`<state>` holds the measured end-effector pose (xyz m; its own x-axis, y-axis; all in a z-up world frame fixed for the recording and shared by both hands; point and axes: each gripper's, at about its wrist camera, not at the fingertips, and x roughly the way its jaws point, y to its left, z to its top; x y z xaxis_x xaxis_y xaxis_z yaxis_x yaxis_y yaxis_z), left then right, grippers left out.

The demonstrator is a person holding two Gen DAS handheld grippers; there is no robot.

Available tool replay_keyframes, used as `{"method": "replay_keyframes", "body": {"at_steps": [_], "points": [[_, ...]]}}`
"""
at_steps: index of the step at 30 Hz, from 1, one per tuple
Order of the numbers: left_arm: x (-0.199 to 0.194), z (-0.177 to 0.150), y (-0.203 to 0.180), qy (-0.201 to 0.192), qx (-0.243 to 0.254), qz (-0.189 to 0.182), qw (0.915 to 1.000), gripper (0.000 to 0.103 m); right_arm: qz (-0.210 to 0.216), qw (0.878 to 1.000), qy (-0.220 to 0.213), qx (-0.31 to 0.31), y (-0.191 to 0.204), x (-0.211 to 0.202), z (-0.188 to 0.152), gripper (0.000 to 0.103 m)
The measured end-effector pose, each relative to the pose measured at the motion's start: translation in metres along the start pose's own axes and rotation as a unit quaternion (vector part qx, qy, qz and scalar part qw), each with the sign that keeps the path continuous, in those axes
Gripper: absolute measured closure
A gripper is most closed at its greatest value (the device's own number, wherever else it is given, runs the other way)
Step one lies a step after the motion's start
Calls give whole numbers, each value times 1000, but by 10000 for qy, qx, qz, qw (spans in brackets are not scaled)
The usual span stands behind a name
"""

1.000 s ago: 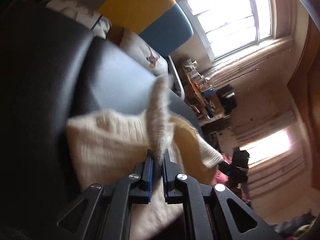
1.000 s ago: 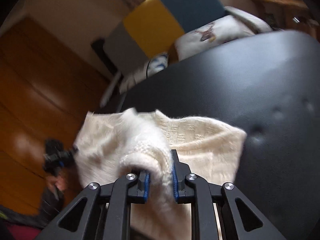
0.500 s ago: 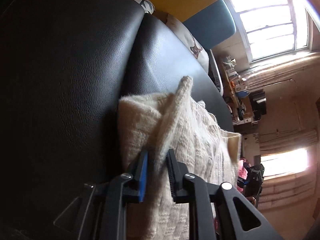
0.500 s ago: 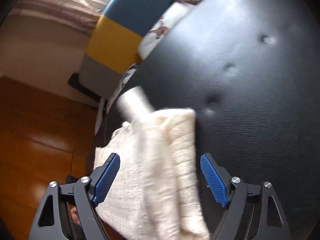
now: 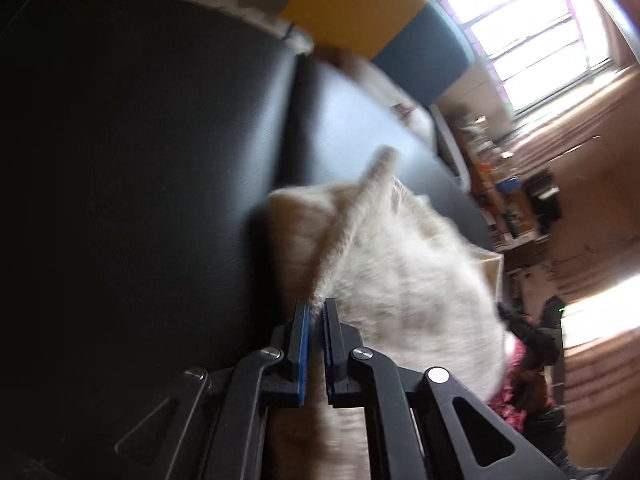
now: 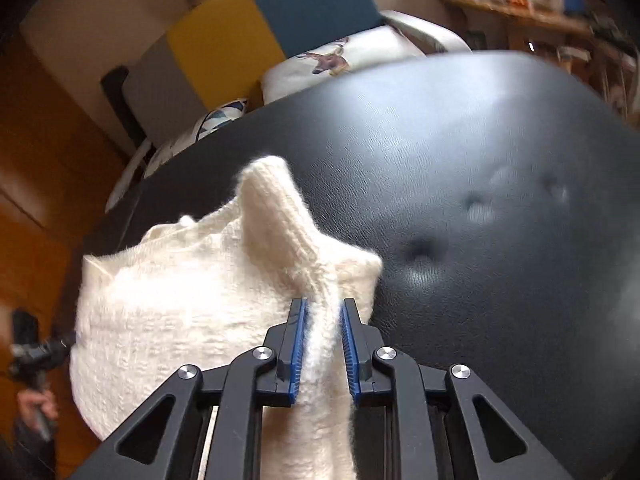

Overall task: Fold clothes
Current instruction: 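Release the sweater with both grippers and lay it flat on the ottoman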

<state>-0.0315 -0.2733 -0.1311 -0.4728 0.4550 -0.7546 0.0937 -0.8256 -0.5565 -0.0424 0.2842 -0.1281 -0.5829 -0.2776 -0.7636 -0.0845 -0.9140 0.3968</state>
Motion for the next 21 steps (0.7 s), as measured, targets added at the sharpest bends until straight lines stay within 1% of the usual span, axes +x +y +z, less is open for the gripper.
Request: {"method": "replay_keyframes", "body": {"at_steps": [1, 2, 3, 4, 5, 6, 7, 8, 10, 12, 13, 14, 15, 16, 17, 19, 21], "points": [[-10, 1, -2, -201, 16, 149, 9997, 95, -48, 9998, -176, 2, 2, -7, 2, 71], [-19, 3, -4, -403, 33, 299, 9987, 92, -96, 9993, -352, 5, 4, -14, 3, 66], [-29, 6, -8, -574, 59, 321, 9978, 86, -144, 9985, -527, 7, 6, -22, 5, 55], [-37, 11, -14, -706, 98, 178, 9973, 84, -117, 9976, -686, -31, 11, -29, 7, 40], [-43, 16, -23, -768, 232, 37, 9968, 84, 37, 9965, -818, -137, 20, -37, 10, 33], [-45, 23, -37, -741, 491, -100, 9960, 81, 198, 9953, -909, -287, 31, -42, 13, 24], [-42, 28, -53, -685, 790, -143, 9944, 81, 348, 9941, -895, -514, 45, -41, 17, 23], [-33, 32, -71, -591, 1142, -62, 9917, 80, 456, 9928, -819, -750, 59, -39, 20, 23], [-12, 39, -105, -360, 1782, 92, 9833, 80, 586, 9889, -629, -1210, 89, -28, 25, 22], [20, 43, -130, 26, 2203, 219, 9752, 80, 673, 9836, -366, -1631, 116, -11, 27, 22], [37, 45, -140, 229, 2378, 292, 9706, 80, 635, 9818, -233, -1772, 124, -3, 26, 22], [54, 47, -146, 447, 2507, 378, 9663, 79, 584, 9802, -94, -1889, 130, 6, 26, 22], [69, 49, -150, 657, 2608, 473, 9620, 75, 512, 9791, 56, -1965, 135, 16, 25, 23], [81, 49, -153, 869, 2654, 567, 9585, 72, 473, 9785, 197, -1998, 138, 26, 26, 22], [92, 48, -155, 1039, 2673, 621, 9560, 71, 483, 9792, 317, -1947, 137, 33, 26, 22], [106, 45, -159, 1196, 2720, 638, 9527, 65, 415, 9803, 515, -1863, 134, 44, 20, 22], [108, 42, -162, 1201, 2804, 548, 9508, 64, 325, 9800, 652, -1851, 134, 58, 15, 22]]}}
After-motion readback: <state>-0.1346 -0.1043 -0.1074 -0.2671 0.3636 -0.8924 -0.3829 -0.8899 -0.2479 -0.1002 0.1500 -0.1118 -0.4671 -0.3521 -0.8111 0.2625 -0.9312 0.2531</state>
